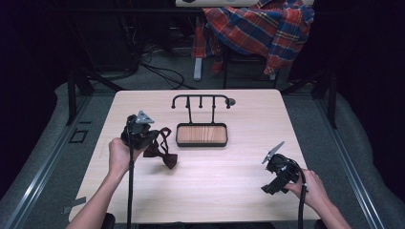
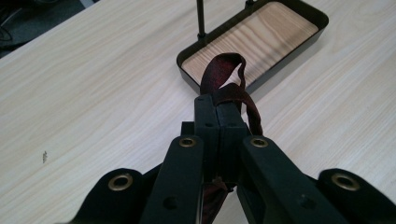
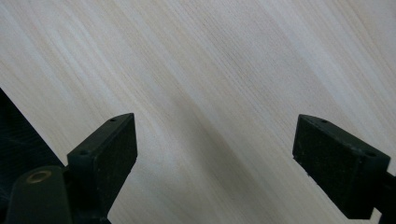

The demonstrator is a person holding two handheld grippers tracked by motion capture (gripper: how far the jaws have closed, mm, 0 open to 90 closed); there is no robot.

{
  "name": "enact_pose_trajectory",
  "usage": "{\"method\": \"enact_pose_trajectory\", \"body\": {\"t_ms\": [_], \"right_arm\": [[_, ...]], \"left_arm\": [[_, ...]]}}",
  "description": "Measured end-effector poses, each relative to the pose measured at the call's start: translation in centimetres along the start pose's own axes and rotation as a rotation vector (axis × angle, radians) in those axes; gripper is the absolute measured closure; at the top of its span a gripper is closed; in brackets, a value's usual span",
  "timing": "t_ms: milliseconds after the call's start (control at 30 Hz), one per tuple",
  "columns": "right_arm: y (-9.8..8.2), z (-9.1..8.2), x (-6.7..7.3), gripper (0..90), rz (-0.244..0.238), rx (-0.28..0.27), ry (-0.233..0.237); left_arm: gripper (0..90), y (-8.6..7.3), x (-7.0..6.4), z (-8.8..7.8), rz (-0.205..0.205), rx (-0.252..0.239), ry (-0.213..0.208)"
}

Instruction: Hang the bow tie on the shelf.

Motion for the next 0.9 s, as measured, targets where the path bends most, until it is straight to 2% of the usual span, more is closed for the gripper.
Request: {"method": "enact_pose_trajectory", "body": {"t_ms": [100, 200, 300, 400, 533, 900], "right_arm": [[0.0, 0.1, 0.0, 13.7, 0.005, -0.004, -0.001], [-0.1, -0.1, -0.2, 13.7, -0.017, 0.024, -0.014], [-0.1, -0.1, -0.1, 13.8, -0.007, 0.014, -0.015], [0.0, 0.1, 0.1, 13.8, 0.013, -0.006, 0.004], [-0.1, -0.1, -0.1, 13.8, -0.002, 0.008, -0.008], [-0.1, 0.0, -0.1, 13.8, 0.002, 0.009, -0.007]], "left_arm": [[89.5, 0.3, 0.2, -0.2, -0.005, -0.004, -0.007], [89.5, 0.7, 0.5, -0.4, -0.011, -0.008, -0.010], [89.4, 1.1, 0.8, -0.5, -0.011, -0.012, -0.012], [89.4, 1.3, 0.8, -0.5, -0.009, -0.015, -0.013], [89.4, 1.8, 0.9, -0.6, -0.006, -0.019, -0.012], [89.5, 3.6, 0.9, -0.6, 0.012, -0.019, -0.020]]}}
Point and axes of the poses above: each handheld gripper's, and its own axes: z roughly forward along the jaws, y roughly out of its top, x roughly to its left, the point moved 10 cm from there along z, roughly forward along the jaws, and after that the axes turned 1 degree about x, right-handed, at the moved point
